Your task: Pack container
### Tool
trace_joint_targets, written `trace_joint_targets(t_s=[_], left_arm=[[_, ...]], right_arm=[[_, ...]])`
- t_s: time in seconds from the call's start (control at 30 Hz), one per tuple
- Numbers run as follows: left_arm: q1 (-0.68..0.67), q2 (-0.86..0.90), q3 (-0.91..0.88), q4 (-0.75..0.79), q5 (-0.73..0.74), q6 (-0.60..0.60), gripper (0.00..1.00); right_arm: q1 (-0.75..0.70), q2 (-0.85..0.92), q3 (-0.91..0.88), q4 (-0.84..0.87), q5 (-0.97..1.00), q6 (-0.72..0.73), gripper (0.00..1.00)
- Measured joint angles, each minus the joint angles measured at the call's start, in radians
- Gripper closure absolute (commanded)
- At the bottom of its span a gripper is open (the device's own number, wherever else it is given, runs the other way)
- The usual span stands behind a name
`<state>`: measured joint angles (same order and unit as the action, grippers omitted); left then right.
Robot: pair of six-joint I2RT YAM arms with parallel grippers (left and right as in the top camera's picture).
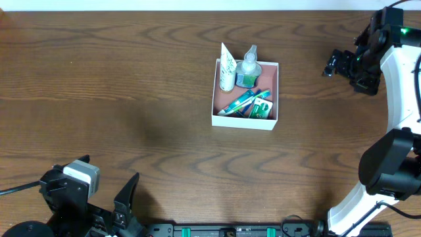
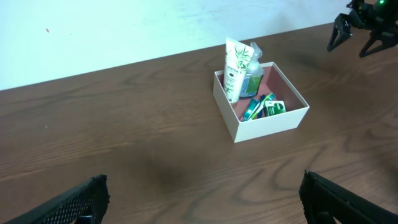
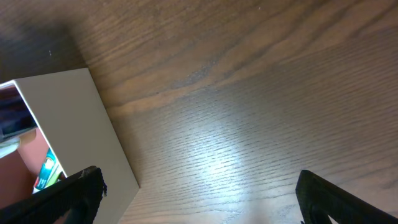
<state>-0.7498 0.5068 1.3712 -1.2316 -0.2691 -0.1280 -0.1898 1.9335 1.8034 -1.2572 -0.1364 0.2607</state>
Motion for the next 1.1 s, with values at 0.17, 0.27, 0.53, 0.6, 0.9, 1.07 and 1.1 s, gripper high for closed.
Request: trace_joint_targets(t_s=[0.17,0.27,0.53,0.6,0.9,1.07,1.1], left_arm=[[0.000,0.000,0.000,0.000,0.000,0.000,0.02],[0.000,0.000,0.000,0.000,0.000,0.000,0.02],[0.125,0.000,0.000,-0.050,0.007,-0.003,0.02],[0.188,-0.001,0.000,-0.087,0.026,-0.003,0.02],[0.456,-0.107,-0.093,0.008,0.143,-0.004,0.02],[0.528,-0.220,-0.257,0.274,0.162,-0.004,0.02],[0.536,-0.238,-0.292,0.322,0.164,-0.003,0.02]], right_arm=[[0.000,0.000,0.000,0.000,0.000,0.000,0.01],[0.000,0.000,0.000,0.000,0.000,0.000,0.01],[0.000,0.000,0.000,0.000,0.000,0.000,0.01],[0.000,0.000,0.000,0.000,0.000,0.000,0.01],[0.000,0.000,0.000,0.000,0.000,0.000,0.01],[0.000,0.000,0.000,0.000,0.000,0.000,0.01],[0.000,0.000,0.000,0.000,0.000,0.000,0.01]])
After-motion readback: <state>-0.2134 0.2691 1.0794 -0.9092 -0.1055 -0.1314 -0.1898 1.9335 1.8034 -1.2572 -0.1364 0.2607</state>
